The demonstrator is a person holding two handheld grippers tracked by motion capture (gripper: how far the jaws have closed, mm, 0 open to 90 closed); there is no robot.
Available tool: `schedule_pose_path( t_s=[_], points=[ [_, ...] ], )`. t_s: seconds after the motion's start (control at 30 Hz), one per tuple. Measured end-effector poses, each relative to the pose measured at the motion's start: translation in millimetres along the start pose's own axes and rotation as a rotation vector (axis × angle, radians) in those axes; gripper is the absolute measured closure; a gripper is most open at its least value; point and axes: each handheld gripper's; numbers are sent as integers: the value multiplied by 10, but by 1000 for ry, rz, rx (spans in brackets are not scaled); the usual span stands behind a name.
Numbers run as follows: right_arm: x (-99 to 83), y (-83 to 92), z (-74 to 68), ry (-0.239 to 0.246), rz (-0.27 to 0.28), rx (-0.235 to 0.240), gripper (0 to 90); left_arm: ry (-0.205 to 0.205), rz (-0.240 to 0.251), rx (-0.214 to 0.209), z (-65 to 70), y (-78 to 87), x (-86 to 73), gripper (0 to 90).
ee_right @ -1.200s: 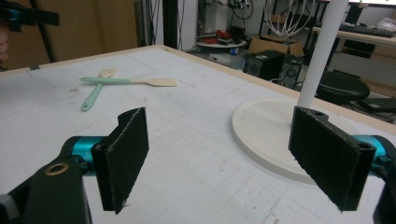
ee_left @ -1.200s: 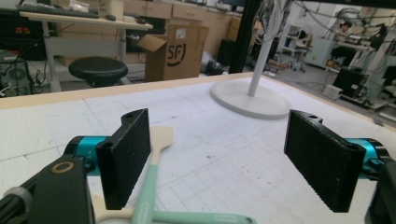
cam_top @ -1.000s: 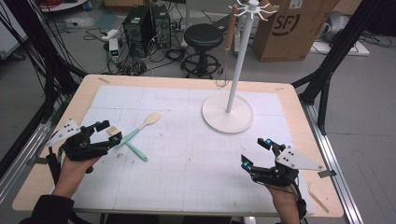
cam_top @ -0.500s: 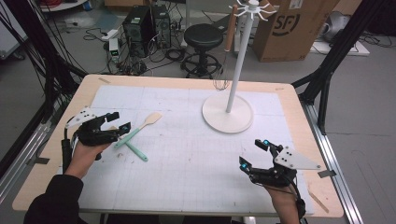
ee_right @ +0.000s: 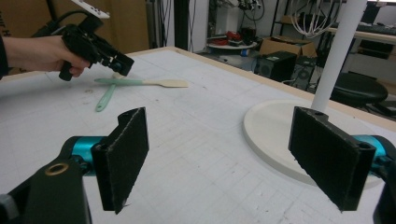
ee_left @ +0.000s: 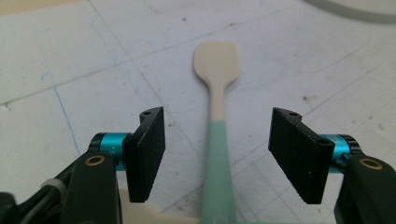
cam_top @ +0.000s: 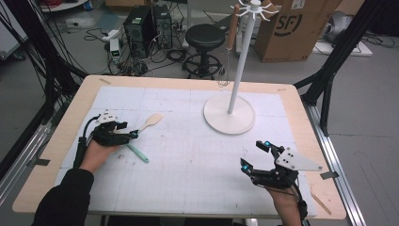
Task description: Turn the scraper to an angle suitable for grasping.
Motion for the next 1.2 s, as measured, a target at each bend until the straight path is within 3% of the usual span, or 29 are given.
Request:
schedule_pose_path(
  t_s=[0.1, 0.5, 0.6, 0.7, 1.07, 1.2],
  points=[
    [1, 7, -1, -3, -3, 3, 190, 14, -35, 7, -15, -54, -18, 408],
    [-11, 6, 14, -7, -1, 4, 190, -39, -92, 28, 37, -134, -42, 566],
    [-6, 12, 13, -11, 3, 2, 190, -44, -88, 34, 20, -128, -42, 642],
    [-10, 7, 13, -5, 2, 0, 190, -83, -93, 28, 42, -130, -42, 763],
    [-15, 22, 22, -11, 3, -4, 190, -87, -93, 15, 54, -96, -34, 780],
    [-17, 39, 26, -18, 3, -9, 190, -80, -62, -8, 80, -60, -12, 780]
  ],
)
Point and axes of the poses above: each handheld gripper's, and its own axes: y roughly backward along the jaws, x roughly out of its top, z roughly to its right, and after that the axes turned 4 degrees about y, right-handed
